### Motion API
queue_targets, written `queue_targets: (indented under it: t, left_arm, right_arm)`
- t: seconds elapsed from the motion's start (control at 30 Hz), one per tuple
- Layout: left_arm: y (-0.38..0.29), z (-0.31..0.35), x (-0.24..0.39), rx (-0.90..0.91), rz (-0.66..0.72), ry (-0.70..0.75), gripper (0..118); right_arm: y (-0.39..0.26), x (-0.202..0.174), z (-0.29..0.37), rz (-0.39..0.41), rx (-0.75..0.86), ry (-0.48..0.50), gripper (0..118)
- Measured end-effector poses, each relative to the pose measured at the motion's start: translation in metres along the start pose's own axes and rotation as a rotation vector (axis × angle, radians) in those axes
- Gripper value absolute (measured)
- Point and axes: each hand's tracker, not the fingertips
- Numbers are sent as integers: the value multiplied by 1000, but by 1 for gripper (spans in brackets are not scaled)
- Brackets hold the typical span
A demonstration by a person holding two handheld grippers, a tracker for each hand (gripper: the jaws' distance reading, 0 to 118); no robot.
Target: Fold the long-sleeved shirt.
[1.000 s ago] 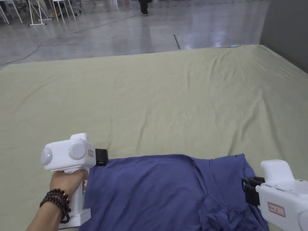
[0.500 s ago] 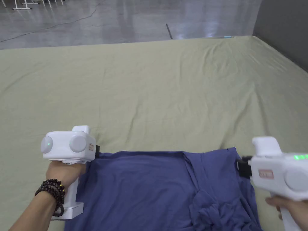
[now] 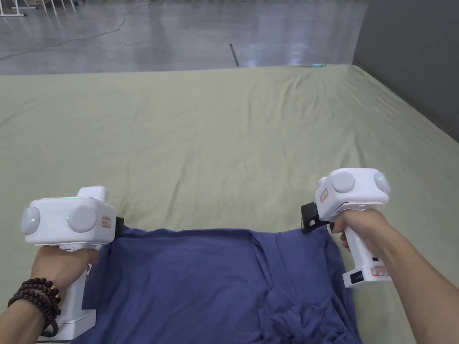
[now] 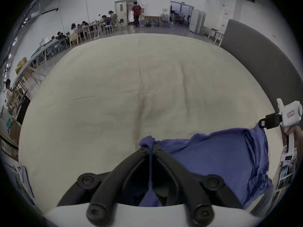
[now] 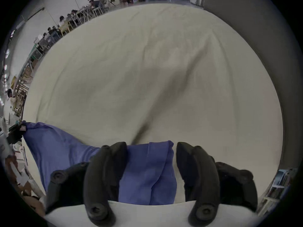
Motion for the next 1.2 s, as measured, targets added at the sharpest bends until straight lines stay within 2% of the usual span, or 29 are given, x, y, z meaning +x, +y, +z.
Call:
queue_targets:
  t: [0.03, 0.1, 0.13, 0.17, 0.2, 0.27, 0.3, 0.53, 0.67, 0.8, 0.9, 0.97, 1.07, 1.13, 1.2]
  left_arm:
    - [-1, 0, -1, -2, 0, 1, 0]
    - [-2, -5, -2, -6, -3, -1, 0]
    - [-3, -4, -2, -8, -2, -2, 0]
    - [-4, -3, -4, -7, 0, -4, 0]
    - [-5, -2, -2, -3, 3, -7, 0]
    - [-9, 4, -4, 13, 5, -11, 0]
    - [-11, 11, -6, 22, 5, -7, 0]
    - [-43, 98, -18, 156, 13, -34, 0]
    - [-91, 151, -22, 215, 12, -24, 0]
    - [-156, 181, -25, 229, 26, 14, 0]
    - [-207, 183, -26, 190, 71, 25, 0]
    - [-240, 175, -24, 152, 88, -2, 0]
    - [-266, 152, -16, 66, 92, -32, 0]
    - [-277, 143, -6, 44, 72, -17, 0]
    - [-284, 136, -1, 40, 65, -8, 0]
  right_arm:
    - [0, 0, -7, -7, -38, -12, 64]
    - [-4, -3, -16, -5, -99, -26, 37]
    - [-2, 1, -23, -14, -68, 1, 16]
    - [-3, 1, -20, -51, -35, 29, 9]
    - [-4, 0, -18, -81, -30, 45, 9]
    - [-6, 0, -11, -82, -8, 29, 9]
    - [-8, -1, -3, -65, 14, 20, 9]
    - [-54, -2, 105, 28, 284, 120, 9]
    - [-119, -1, 170, 63, 399, 172, 9]
    - [-196, 4, 204, 89, 449, 206, 9]
    - [-258, 7, 200, 81, 449, 219, 9]
    - [-295, 5, 184, 102, 393, 211, 9]
    - [-311, 10, 133, 153, 274, 129, 9]
    - [-321, 7, 110, 200, 258, 63, 9]
    - [-321, 7, 94, 203, 248, 25, 9]
